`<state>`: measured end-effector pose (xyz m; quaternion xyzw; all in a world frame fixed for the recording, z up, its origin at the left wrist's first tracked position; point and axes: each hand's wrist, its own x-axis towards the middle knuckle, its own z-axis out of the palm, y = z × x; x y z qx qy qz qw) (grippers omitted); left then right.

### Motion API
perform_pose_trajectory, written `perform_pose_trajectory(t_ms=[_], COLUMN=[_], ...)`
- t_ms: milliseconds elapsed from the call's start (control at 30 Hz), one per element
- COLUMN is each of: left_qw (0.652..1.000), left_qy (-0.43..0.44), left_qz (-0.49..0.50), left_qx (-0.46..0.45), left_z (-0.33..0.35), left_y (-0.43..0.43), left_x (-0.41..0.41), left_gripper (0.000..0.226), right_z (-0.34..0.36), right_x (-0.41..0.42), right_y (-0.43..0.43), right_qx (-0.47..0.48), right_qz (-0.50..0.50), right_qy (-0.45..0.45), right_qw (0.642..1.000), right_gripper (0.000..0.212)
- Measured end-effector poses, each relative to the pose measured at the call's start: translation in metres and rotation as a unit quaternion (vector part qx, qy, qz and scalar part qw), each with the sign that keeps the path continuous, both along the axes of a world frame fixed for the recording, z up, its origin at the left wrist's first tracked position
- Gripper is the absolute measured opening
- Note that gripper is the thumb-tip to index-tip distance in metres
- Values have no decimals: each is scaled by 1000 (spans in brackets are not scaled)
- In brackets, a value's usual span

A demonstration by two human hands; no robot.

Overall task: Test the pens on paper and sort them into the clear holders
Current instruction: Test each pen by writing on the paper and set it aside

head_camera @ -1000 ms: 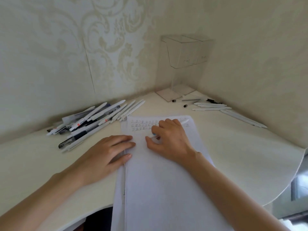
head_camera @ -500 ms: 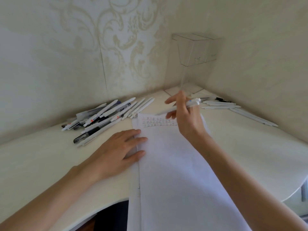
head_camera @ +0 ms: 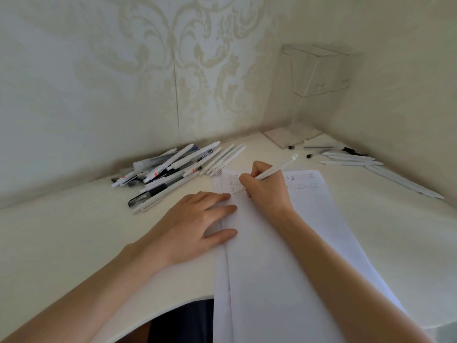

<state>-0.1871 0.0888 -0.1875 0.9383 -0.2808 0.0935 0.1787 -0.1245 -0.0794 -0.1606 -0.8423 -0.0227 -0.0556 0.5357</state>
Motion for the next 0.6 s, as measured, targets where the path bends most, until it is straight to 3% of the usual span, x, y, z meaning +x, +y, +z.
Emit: perform_pose_trajectory(t_ms=[200, 600], left_qw=[1000, 1000], left_qy=[-6, -14], left_qz=[3, 5], left_qx=[16, 19], left_z=[1, 1], left_y=[1, 0], left_x=[0, -1], left_gripper=[63, 57], right_z=[-2, -2], right_x=[2, 0], right_y=[1, 2], right_qx=[5, 8], right_qz=[4, 16], right_qy=[-8, -30], right_qw=[1000, 999], right_gripper=[22, 37])
